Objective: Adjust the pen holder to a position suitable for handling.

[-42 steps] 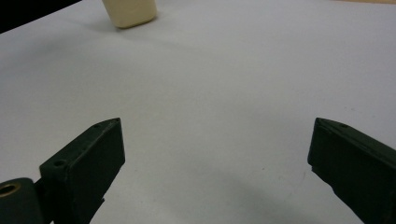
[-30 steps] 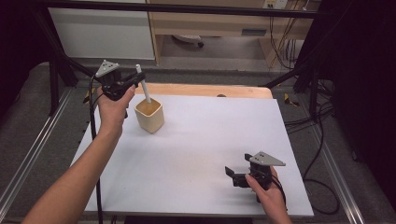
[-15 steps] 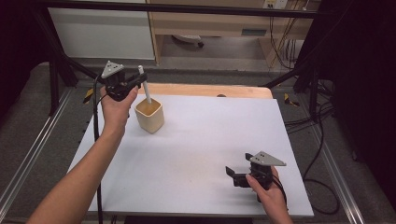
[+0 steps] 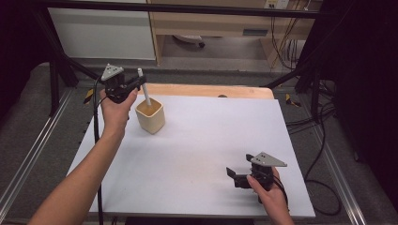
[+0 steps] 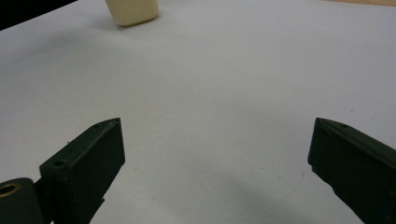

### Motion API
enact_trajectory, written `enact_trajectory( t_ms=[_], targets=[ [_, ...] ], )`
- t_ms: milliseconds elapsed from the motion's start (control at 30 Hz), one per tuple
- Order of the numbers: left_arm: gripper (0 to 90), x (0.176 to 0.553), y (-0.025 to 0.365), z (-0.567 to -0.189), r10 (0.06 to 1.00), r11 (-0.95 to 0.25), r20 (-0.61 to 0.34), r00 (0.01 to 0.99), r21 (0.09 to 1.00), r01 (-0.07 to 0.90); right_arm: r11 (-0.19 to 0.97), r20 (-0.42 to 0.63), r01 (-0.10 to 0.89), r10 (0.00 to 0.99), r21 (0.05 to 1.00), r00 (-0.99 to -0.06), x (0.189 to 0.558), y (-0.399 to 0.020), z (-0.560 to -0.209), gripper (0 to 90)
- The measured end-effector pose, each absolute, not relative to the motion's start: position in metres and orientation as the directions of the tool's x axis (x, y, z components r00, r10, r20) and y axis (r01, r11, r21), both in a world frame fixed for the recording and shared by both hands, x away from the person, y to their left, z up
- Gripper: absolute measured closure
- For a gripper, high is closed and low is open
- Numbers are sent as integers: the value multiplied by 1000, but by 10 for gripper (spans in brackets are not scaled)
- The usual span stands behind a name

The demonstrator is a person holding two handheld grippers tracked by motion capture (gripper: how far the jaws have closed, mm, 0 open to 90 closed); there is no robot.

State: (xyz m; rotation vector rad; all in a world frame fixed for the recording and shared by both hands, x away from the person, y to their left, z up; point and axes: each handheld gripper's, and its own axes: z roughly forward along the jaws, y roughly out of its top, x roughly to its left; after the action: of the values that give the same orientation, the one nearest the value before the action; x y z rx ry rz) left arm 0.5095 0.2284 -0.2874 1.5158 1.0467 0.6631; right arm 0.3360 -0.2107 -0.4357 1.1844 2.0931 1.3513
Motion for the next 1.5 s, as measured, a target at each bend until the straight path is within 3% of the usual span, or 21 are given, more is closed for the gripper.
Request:
enact_trajectory(
  t_ms=[700,1500],
  targets=[
    [787,514,235,-304,890,41,-166,425,957,288,183,121,445,811,877,-573,335,-210,-436,43],
    [787,518,231,-319,898,1,-133,420,954,301,188,119,445,809,875,-576,335,-209,-436,41]
  ],
)
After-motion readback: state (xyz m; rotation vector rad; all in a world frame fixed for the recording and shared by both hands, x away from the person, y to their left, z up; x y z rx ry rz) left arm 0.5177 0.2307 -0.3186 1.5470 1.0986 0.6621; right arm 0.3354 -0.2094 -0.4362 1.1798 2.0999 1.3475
